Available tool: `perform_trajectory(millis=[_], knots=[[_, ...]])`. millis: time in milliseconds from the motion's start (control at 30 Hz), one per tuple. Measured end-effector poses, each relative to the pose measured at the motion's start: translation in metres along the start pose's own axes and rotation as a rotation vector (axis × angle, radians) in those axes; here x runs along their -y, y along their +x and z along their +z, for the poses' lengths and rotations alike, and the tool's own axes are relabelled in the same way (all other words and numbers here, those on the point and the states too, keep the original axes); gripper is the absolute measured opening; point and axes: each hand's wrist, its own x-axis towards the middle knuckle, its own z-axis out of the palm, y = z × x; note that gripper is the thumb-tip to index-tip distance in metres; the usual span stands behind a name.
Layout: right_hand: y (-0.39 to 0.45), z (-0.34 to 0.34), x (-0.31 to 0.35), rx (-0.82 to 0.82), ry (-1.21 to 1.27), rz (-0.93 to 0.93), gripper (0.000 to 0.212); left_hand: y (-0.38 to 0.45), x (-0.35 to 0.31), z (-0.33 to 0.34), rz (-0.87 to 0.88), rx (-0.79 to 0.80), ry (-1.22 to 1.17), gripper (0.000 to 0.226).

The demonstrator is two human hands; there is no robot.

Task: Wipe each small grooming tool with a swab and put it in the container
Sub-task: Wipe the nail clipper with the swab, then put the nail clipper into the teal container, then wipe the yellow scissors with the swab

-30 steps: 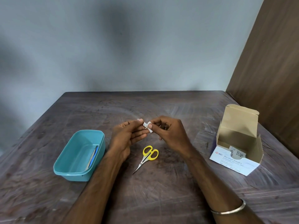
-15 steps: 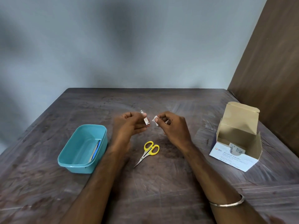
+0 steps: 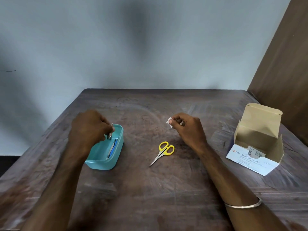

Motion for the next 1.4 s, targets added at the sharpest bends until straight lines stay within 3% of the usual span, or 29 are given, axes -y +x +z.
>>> perform_trajectory(millis=[233,467,600,933,1133,1400], knots=[[0.0,-0.003,0.001,0.009,-0.007,0.018,0.008,0.008,0.013,0.02,-0.043,0.091,0.348,0.015],[0.0,-0.002,0.0,0.031,-0.004,0.025,0.008,0.012,0.012,0.034,-0.019,0.108,0.49,0.021],[0.0,-0.002,0.0,0.036,0.002,0.034,0.009,0.014,0.009,0.03,-0.04,0.15,0.471,0.014],[-0.002,-0.002,0.004,0.035,0.009,0.036,0.008,-0.011,-0.042,0.016,0.16,-0.167,0.417,0.013],[0.0,-0.004,0.003,0.029,-0.03,0.059,0.007,-0.025,-0.082,0.071,0.32,0.024,0.435,0.02],[0.0,-0.006,0.003,0.023,-0.056,0.051,0.012,-0.018,-0.085,0.121,0.354,0.289,0.36,0.019]])
